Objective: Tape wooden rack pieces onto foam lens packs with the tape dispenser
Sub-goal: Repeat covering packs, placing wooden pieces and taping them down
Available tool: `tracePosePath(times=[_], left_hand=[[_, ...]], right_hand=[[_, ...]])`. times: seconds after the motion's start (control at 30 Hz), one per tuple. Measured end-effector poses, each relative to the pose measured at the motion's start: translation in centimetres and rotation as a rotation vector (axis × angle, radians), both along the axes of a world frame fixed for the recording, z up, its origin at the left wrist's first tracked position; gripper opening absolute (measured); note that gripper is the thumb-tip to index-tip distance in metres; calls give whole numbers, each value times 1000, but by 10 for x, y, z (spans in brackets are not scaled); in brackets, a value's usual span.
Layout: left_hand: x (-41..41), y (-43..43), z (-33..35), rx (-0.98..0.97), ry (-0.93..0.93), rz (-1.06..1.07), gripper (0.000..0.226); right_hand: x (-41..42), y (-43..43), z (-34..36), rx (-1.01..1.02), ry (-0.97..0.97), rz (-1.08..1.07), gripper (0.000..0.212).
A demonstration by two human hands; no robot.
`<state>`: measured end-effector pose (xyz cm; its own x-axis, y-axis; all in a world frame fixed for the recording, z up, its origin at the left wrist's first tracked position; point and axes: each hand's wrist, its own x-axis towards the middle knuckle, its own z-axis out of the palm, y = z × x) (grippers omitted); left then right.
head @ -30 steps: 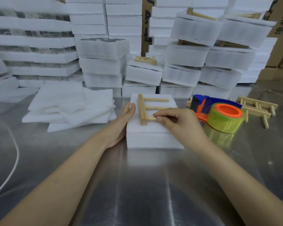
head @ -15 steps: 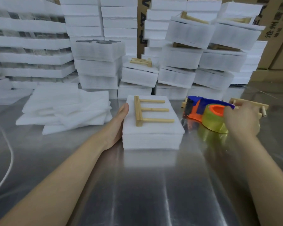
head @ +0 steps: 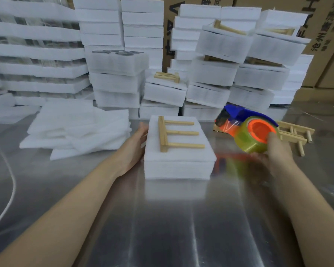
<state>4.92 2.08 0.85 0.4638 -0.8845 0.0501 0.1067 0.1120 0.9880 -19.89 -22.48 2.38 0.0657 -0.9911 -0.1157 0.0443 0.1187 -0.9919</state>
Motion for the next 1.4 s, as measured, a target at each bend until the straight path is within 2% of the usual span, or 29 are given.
tracePosePath(times=[0.07,0.17,0.27,0.33,0.43,0.53,0.63,0.77,0.9,1.0,1.2,1.4], left_hand=[[3,-2,4,7,12,251,60],[4,3,21,-61,-64,556,25],[-2,18,46,-228,-11,616,15],[-16,27,58,-283,-124,627,19],[-52,29,69,-311,-395,571,24],[-82,24,75,-273,-377,438,44],[-99,23,75,-133,-292,381,65],[-104,23,75,-76,-196,273,57],[-104,25,76,-151,-55,162,44],[-105,26,75,-163,-82,118,35],[-104,32,85,-195,-243,106,46],[-109,35,93,-207,-229,182,43]], right_hand=[[1,5,7,23,-157,58,50],[2,17,21,3,-300,228,24],[2,29,31,-120,-279,355,12],[3,37,36,-243,-225,399,22],[7,49,40,-381,-266,531,39],[12,58,42,-495,-353,688,49],[16,66,43,-571,-403,829,48],[19,71,40,-568,-398,894,49],[21,71,35,-538,-376,884,50],[25,72,30,-530,-434,857,45],[23,68,30,-497,-536,851,45],[22,58,34,-588,-491,812,69]])
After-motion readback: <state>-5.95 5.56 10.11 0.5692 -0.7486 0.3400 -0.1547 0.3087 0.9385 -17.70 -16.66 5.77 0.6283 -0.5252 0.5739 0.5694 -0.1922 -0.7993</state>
